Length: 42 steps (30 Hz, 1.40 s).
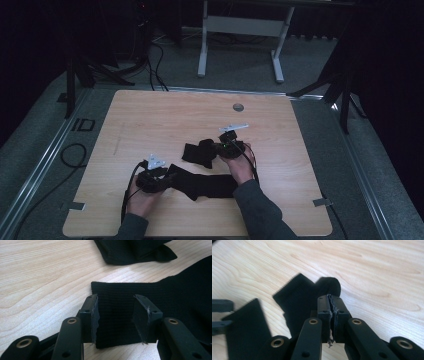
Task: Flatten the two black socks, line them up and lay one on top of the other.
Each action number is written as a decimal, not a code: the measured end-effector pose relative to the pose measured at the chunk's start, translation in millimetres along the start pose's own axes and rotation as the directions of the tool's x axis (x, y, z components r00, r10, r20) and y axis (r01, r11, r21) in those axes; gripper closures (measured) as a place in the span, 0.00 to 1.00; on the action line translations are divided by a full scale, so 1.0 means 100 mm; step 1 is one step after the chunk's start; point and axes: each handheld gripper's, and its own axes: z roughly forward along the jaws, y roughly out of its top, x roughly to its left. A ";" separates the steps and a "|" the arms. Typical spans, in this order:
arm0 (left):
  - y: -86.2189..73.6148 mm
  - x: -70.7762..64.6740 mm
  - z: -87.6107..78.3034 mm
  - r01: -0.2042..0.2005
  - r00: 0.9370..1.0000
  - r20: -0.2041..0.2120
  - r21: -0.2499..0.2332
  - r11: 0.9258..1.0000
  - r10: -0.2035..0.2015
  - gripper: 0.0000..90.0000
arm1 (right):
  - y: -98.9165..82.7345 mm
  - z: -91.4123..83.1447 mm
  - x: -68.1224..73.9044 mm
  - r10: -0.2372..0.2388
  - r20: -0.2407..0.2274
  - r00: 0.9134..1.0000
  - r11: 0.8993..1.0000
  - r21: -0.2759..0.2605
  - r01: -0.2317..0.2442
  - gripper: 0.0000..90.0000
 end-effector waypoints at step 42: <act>0.01 0.02 0.00 -0.004 1.000 -0.006 0.003 1.000 0.004 0.63 | -0.48 -0.44 -0.55 -0.098 0.189 0.977 0.992 0.097 0.081 0.66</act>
